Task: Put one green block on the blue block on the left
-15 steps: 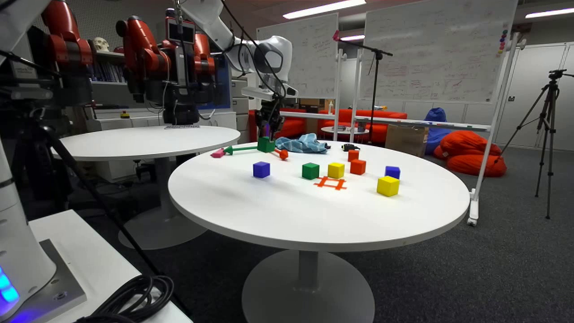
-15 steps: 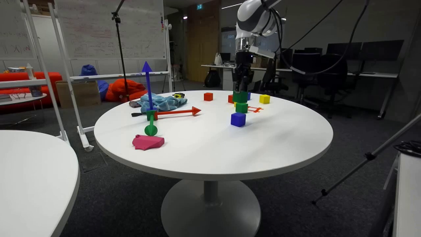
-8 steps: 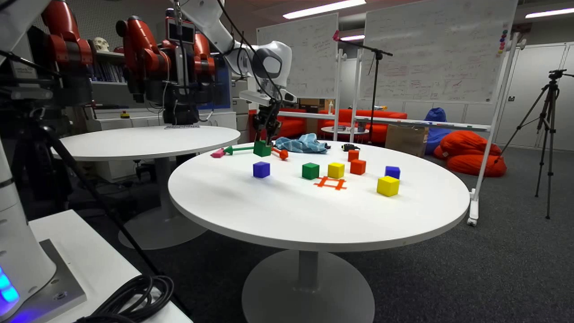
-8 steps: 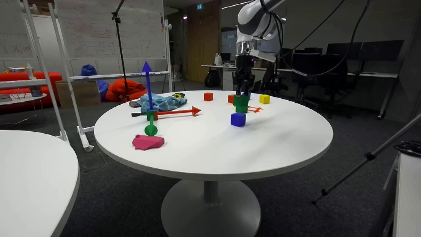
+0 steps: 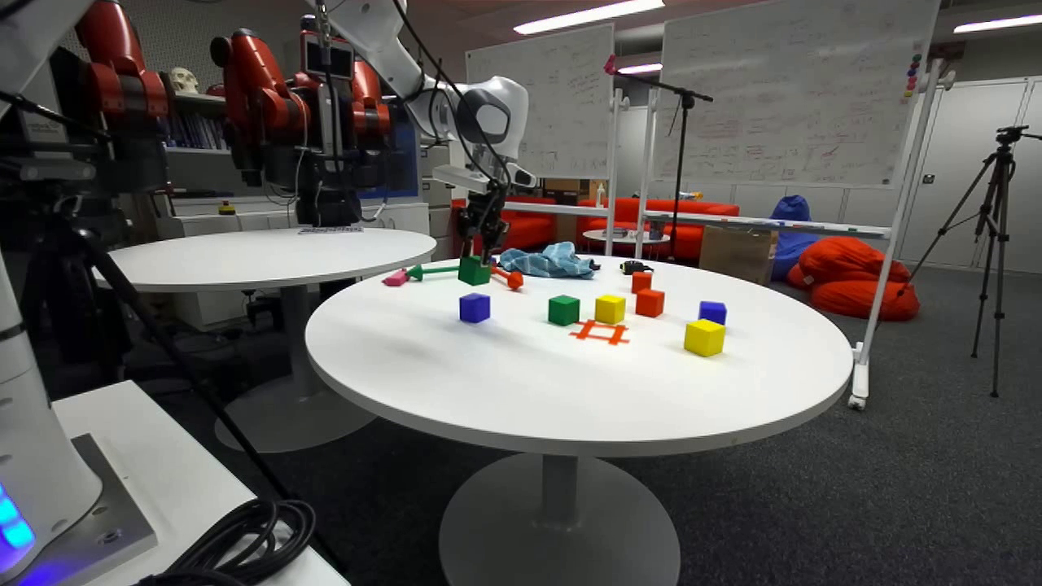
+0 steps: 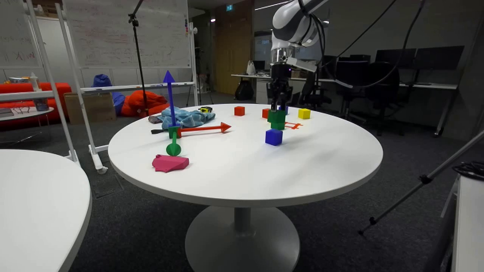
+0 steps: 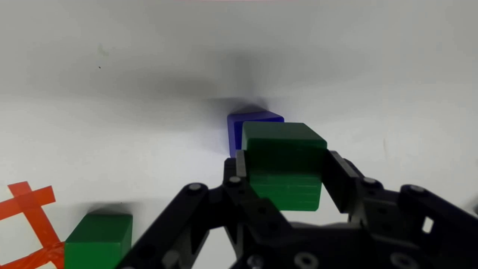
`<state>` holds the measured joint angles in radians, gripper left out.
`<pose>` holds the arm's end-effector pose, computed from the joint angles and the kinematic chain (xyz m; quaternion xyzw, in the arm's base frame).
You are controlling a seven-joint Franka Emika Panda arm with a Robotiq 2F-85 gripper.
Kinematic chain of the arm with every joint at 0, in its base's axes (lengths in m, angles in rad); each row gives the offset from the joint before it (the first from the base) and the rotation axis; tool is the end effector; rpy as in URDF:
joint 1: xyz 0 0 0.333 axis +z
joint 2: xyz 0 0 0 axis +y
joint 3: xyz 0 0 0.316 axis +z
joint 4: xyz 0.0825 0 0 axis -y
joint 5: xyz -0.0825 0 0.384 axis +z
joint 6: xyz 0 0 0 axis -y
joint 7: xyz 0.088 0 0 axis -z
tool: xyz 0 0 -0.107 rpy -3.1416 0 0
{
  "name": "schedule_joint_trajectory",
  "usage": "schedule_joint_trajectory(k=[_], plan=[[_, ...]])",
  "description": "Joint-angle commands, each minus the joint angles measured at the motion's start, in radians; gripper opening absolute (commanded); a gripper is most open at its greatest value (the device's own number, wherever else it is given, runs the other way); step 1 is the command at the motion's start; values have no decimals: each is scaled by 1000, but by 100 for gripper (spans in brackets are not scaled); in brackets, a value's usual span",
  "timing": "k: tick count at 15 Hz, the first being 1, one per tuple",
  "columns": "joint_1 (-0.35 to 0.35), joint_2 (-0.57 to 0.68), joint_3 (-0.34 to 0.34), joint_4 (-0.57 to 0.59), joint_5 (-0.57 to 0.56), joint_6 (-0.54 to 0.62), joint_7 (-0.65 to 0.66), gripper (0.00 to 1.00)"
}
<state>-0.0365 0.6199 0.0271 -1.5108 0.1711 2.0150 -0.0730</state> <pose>0.6955 0.0006 0.2928 -0.9948 0.0115 0.0542 0.0852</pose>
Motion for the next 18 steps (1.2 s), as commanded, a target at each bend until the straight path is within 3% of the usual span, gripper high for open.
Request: schedule_joint_trajectory(k=[1, 18], plan=[[4, 8, 1, 0, 0, 29, 29, 28], [0, 87, -4, 71, 1, 10, 62, 28]])
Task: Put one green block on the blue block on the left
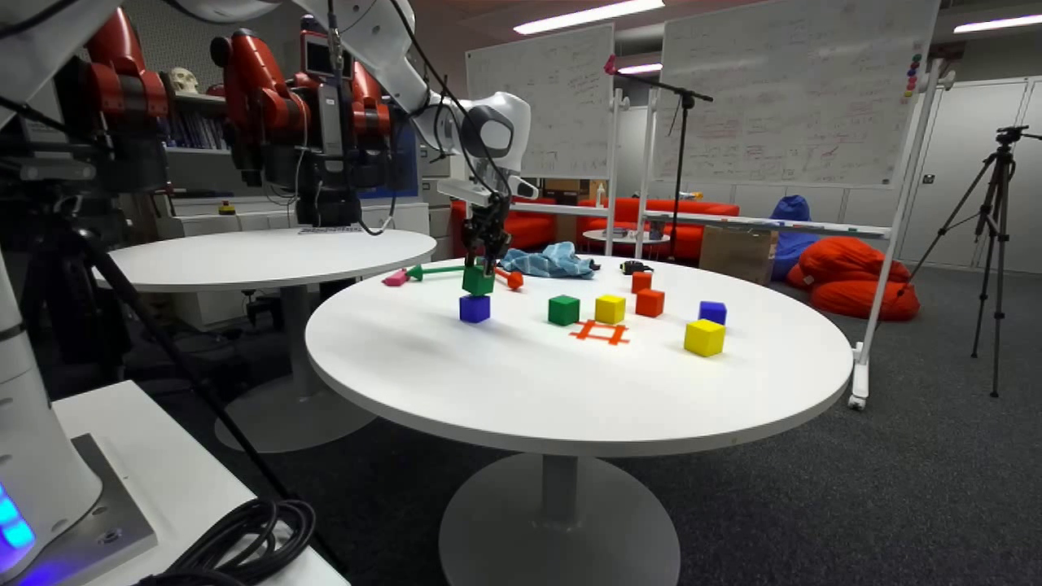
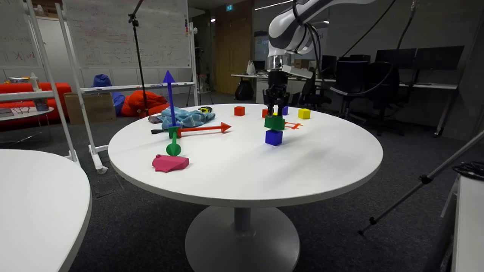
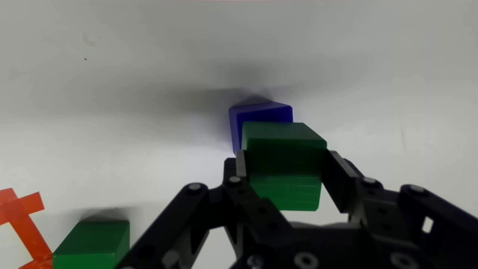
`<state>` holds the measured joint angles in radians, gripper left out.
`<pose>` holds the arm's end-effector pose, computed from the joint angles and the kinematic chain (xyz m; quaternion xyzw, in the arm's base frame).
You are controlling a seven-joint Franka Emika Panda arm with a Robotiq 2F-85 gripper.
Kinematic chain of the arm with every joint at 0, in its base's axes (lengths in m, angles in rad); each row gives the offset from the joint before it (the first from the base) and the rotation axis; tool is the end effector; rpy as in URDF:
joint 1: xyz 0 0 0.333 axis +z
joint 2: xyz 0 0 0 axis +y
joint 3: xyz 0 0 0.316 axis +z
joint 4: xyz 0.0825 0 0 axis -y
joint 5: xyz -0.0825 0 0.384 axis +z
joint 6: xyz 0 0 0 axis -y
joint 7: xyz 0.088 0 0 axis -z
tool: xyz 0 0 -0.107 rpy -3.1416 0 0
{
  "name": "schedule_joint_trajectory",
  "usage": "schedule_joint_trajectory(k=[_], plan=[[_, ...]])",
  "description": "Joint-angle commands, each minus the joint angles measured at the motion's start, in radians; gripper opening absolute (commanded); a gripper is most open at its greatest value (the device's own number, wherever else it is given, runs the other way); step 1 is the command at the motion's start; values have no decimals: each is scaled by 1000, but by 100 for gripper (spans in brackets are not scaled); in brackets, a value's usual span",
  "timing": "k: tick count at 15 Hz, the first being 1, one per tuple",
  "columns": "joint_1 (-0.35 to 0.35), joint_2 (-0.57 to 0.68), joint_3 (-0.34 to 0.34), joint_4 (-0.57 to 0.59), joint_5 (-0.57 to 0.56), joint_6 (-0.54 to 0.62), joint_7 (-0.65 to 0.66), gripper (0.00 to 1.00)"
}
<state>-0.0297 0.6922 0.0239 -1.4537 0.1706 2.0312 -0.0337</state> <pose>0.7080 0.0026 0.2686 -0.9945 0.0306 0.0555 0.0829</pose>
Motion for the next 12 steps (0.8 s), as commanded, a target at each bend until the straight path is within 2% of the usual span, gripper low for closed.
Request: schedule_joint_trajectory(k=[1, 7, 8, 9, 12], plan=[[-9, 19, -1, 13, 3, -6, 23, 28], [-14, 19, -3, 14, -1, -14, 21, 28], [-14, 18, -4, 14, 0, -15, 26, 78], [-15, 18, -4, 15, -1, -17, 25, 79], [-17, 17, -7, 14, -1, -19, 27, 99]])
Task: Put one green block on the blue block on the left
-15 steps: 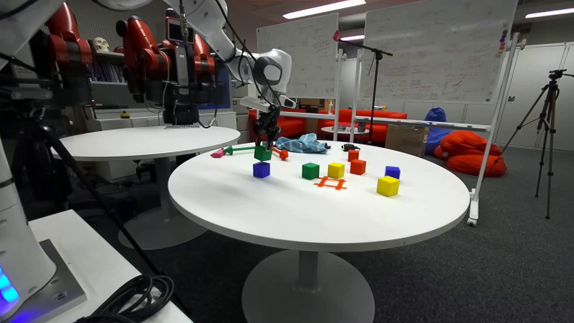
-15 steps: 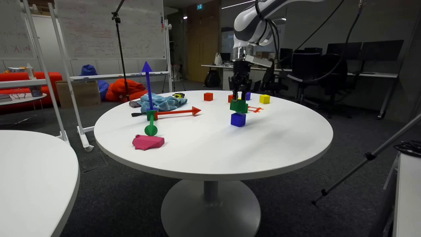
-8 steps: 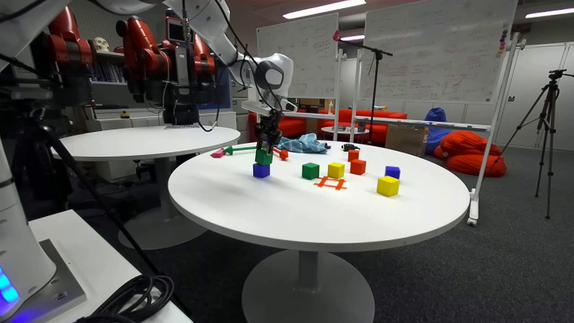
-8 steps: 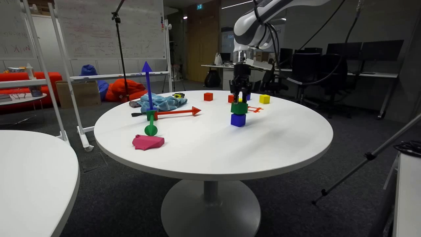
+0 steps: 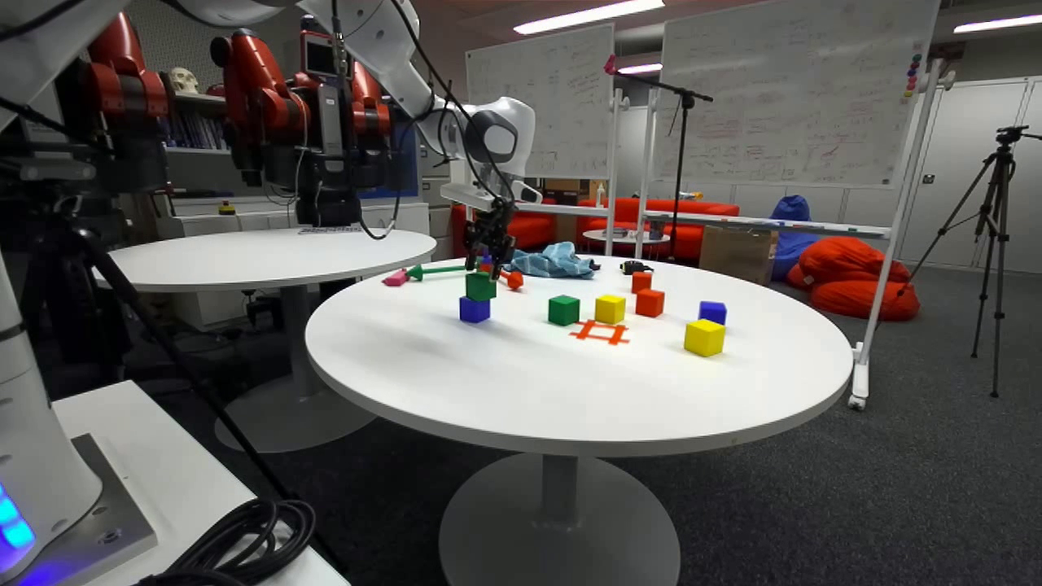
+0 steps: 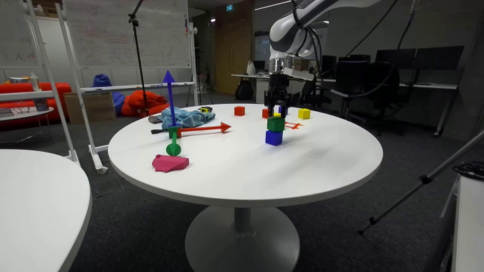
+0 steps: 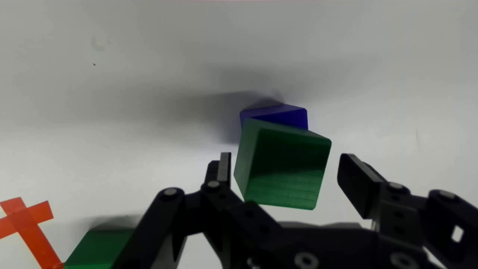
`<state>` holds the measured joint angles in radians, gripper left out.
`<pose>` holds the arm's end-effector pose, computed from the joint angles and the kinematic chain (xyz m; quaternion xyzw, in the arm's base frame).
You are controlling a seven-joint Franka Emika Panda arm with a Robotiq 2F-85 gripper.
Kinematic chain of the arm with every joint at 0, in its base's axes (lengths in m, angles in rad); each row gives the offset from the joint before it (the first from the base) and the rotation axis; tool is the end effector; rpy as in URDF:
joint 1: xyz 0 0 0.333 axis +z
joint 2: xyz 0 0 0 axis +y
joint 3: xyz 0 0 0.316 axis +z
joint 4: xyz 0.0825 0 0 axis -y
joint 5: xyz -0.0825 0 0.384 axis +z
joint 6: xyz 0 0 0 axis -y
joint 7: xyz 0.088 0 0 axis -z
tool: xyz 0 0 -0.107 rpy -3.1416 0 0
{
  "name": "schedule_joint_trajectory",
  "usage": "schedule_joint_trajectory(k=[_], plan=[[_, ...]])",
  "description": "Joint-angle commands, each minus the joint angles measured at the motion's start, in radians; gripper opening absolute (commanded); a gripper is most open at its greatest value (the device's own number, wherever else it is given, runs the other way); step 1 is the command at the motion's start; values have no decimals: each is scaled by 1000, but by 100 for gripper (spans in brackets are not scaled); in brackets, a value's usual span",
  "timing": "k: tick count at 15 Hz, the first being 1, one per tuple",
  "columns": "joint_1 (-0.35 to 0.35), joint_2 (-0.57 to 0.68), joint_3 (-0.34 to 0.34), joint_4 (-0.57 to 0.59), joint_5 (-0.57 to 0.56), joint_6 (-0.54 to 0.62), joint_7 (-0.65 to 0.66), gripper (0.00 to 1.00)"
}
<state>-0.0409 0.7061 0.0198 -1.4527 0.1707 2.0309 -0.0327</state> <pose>0.7072 -0.0077 0.2591 -0.9940 0.0388 0.0615 0.0820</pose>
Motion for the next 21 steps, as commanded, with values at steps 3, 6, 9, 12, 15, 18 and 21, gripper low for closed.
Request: schedule_joint_trajectory(k=[3, 6, 9, 12, 15, 18, 21], plan=[[-6, 2, -7, 13, -3, -19, 29, 100], [-6, -22, -13, -7, -6, -7, 30, 100], [-20, -118, -5, -95, 13, 37, -2, 100], [-37, -246, 1, -216, 37, 89, -28, 100], [-55, -366, 1, -328, 71, 130, -55, 100], [-65, -483, 0, -451, 115, 151, -113, 100], [-47, -439, -17, -379, 94, 101, -81, 100]])
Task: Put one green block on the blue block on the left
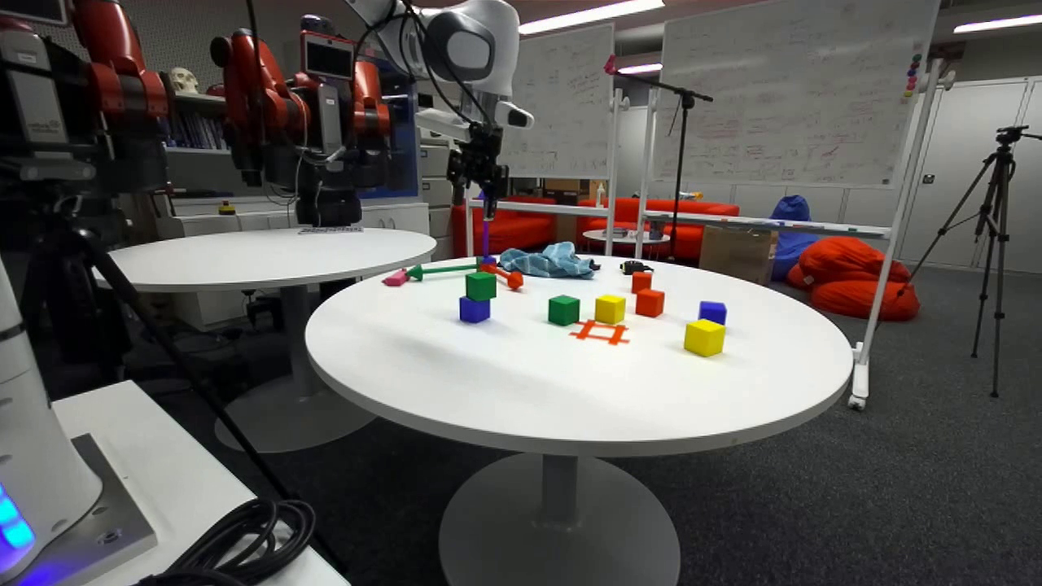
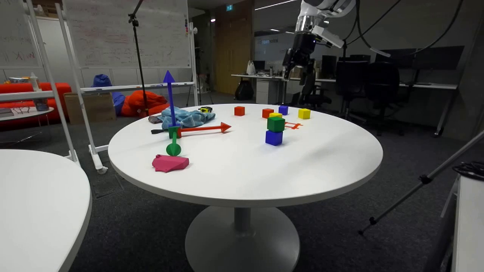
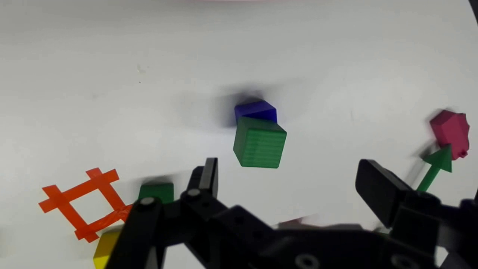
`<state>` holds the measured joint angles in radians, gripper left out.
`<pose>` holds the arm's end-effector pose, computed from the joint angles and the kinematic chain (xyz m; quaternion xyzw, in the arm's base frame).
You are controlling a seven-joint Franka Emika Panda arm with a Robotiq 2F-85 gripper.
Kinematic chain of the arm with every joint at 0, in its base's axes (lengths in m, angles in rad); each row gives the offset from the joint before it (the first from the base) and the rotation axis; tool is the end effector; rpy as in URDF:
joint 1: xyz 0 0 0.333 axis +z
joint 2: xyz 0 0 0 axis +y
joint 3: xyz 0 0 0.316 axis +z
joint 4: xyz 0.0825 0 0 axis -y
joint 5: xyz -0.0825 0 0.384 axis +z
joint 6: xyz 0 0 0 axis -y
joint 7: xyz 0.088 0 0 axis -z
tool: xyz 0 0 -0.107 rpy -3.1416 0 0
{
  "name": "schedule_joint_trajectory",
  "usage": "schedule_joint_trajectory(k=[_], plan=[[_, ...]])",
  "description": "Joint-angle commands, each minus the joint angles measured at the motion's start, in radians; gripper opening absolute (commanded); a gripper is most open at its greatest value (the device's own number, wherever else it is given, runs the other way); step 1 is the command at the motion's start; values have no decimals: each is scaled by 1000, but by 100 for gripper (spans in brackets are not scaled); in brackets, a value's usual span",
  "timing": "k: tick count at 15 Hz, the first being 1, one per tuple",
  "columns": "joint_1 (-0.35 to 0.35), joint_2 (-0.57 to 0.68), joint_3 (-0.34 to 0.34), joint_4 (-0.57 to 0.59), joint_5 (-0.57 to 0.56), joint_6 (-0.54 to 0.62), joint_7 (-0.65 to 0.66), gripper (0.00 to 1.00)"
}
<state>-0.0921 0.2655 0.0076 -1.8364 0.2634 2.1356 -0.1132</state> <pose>0.6264 -0.0420 0.3903 -0.9920 0.0543 -0.0277 0.1109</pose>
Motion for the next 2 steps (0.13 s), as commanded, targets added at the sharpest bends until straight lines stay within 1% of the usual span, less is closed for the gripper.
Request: schedule_joint_trajectory(k=[1, 2], plan=[[5, -23, -6, -25, 3, 1, -4, 100], [6, -38, -7, -44, 3, 5, -4, 100]])
